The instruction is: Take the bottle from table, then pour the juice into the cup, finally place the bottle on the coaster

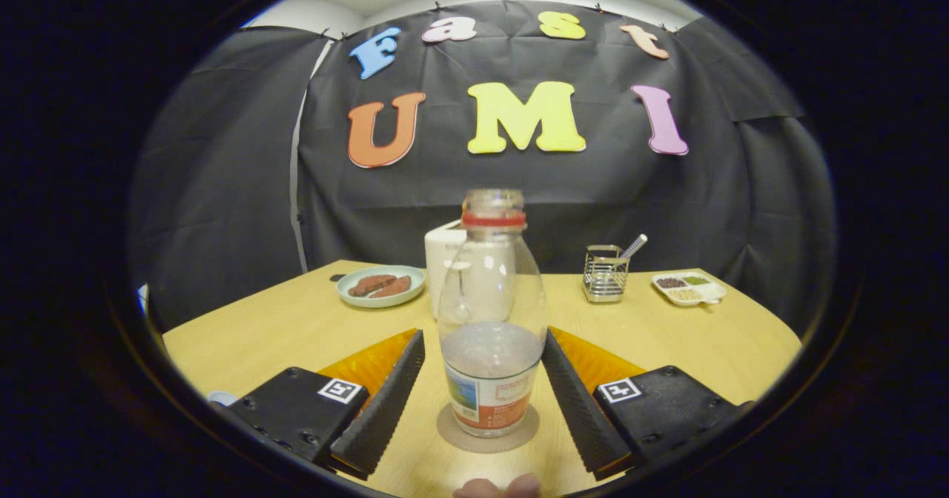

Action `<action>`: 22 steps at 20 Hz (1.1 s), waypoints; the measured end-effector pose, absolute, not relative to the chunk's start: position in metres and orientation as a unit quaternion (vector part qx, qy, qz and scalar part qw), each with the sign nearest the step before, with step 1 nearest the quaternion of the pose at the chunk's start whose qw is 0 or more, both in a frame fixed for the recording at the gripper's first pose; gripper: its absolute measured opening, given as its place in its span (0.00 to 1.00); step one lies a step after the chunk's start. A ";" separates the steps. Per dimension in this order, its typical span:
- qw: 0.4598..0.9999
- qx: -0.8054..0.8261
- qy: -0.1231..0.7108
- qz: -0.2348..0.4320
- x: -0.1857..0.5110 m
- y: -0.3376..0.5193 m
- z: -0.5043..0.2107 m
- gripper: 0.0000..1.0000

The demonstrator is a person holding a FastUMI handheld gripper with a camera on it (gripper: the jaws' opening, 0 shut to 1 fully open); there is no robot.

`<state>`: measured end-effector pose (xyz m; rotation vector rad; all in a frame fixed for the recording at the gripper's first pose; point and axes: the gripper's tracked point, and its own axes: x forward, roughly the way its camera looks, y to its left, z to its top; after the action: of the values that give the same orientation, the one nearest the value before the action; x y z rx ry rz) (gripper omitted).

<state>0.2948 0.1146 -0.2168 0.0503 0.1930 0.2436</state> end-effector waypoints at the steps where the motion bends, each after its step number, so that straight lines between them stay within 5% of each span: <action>1: 0.988 0.026 0.089 0.120 0.292 0.115 -0.204 1.00; 13: 0.998 0.005 -0.007 0.054 0.198 0.080 -0.048 1.00; 22: 0.999 -0.001 0.021 0.041 0.098 0.033 -0.029 1.00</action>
<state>0.0976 0.0335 -0.0294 -0.0012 0.0426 0.0815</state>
